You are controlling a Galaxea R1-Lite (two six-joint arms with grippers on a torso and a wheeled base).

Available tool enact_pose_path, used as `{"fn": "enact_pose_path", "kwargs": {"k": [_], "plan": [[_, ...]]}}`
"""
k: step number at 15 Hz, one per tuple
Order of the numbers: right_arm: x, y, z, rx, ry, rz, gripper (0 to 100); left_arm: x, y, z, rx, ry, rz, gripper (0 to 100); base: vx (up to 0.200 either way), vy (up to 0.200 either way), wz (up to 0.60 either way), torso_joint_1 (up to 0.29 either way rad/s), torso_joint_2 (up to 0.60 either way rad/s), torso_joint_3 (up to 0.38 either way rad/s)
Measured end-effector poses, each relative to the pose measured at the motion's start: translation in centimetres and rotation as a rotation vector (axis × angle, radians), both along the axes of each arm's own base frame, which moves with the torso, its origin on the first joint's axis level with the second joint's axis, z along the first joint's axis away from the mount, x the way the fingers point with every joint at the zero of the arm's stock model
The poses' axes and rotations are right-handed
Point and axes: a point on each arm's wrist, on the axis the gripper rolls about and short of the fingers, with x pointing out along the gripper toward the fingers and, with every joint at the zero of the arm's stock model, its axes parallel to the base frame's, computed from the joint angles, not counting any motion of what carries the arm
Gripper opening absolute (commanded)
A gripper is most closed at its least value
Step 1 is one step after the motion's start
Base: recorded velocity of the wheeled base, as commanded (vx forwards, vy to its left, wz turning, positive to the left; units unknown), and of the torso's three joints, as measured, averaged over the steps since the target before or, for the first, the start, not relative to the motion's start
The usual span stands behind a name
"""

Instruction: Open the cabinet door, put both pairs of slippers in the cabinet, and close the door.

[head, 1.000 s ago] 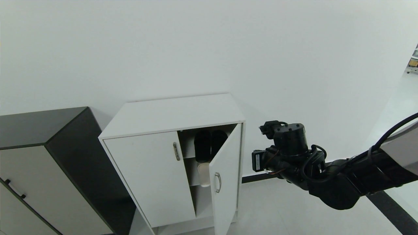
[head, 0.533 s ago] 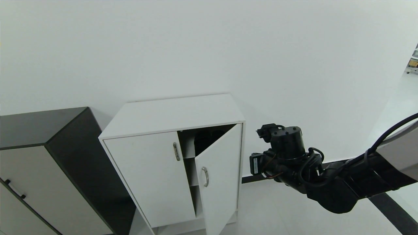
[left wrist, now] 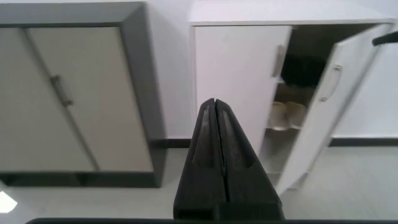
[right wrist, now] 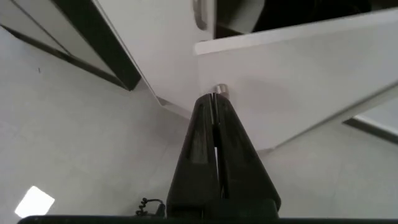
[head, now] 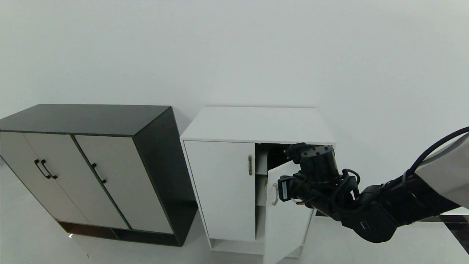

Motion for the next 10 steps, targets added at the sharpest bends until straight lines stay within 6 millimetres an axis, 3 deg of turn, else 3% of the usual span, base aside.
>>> {"fn": "enact_pose_path", "kwargs": {"k": [3,10], "plan": [[0.1,-0.7,-0.3,-0.060,-0.015,-0.031,0,0.0,0.0,0.0,0.000,0.000,-0.001,0,0.000,0.000,0.00,0.000,0.00,0.000],[-2.3,-3.5,-1.9,-0.225,0.044,0.007,0,0.0,0.0,0.0,0.000,0.000,-0.002,0,0.000,0.000,0.00,0.000,0.00,0.000]]}}
